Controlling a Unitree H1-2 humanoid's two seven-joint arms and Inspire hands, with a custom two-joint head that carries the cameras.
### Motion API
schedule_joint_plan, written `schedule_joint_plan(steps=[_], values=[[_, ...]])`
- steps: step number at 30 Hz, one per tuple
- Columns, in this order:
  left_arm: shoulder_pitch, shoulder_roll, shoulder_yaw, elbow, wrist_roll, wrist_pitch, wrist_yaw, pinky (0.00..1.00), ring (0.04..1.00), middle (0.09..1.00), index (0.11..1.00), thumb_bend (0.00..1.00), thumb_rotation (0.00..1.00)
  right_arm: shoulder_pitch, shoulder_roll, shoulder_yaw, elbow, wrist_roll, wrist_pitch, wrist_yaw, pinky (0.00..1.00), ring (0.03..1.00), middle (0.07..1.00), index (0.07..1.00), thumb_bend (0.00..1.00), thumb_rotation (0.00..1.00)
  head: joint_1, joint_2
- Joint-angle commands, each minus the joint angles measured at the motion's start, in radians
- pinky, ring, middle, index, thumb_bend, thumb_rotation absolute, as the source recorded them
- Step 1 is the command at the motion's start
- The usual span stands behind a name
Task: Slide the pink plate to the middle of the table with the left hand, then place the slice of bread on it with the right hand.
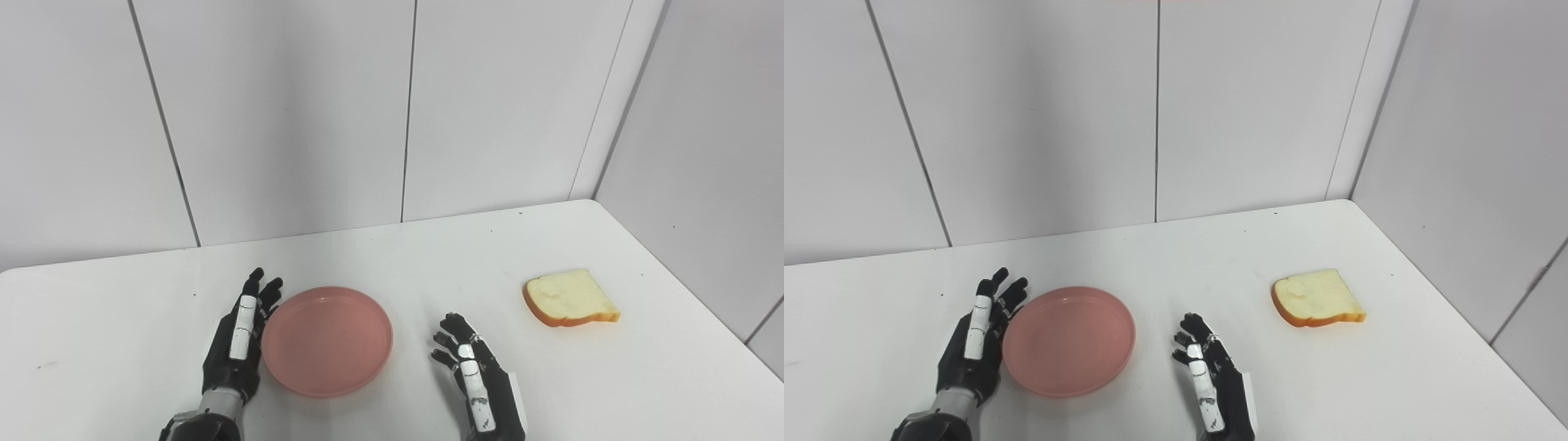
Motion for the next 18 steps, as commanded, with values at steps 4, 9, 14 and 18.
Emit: schedule_joint_plan(steps=[4, 9, 14, 18], values=[[-0.007, 0.008, 0.002, -0.005, -0.004, 0.015, -0.013, 0.98, 0.955, 0.903, 0.951, 0.92, 0.85, 0.059, -0.015, 0.045, 0.035, -0.206, -0.084, -0.014, 0.76, 0.820, 0.849, 0.836, 0.69, 0.90, -0.008, 0.004], [-0.002, 0.019, 0.016, 0.009, -0.006, 0.009, -0.013, 0.92, 0.929, 0.896, 0.948, 0.93, 0.85, 0.064, -0.062, 0.057, -0.015, -0.314, -0.122, 0.003, 0.75, 0.807, 0.862, 0.862, 0.74, 0.85, -0.011, 0.008], [-0.013, 0.024, 0.031, 0.037, -0.007, -0.003, -0.014, 0.87, 0.901, 0.887, 0.931, 0.91, 0.84, 0.041, -0.100, 0.005, -0.116, -0.320, -0.087, 0.031, 0.73, 0.812, 0.861, 0.896, 0.77, 0.89, -0.013, 0.007], [-0.025, 0.021, 0.033, 0.057, -0.005, -0.018, -0.021, 0.86, 0.905, 0.887, 0.934, 0.91, 0.84, -0.002, -0.176, -0.057, -0.185, -0.285, -0.058, 0.088, 0.75, 0.808, 0.848, 0.921, 0.83, 0.93, -0.011, 0.004]])
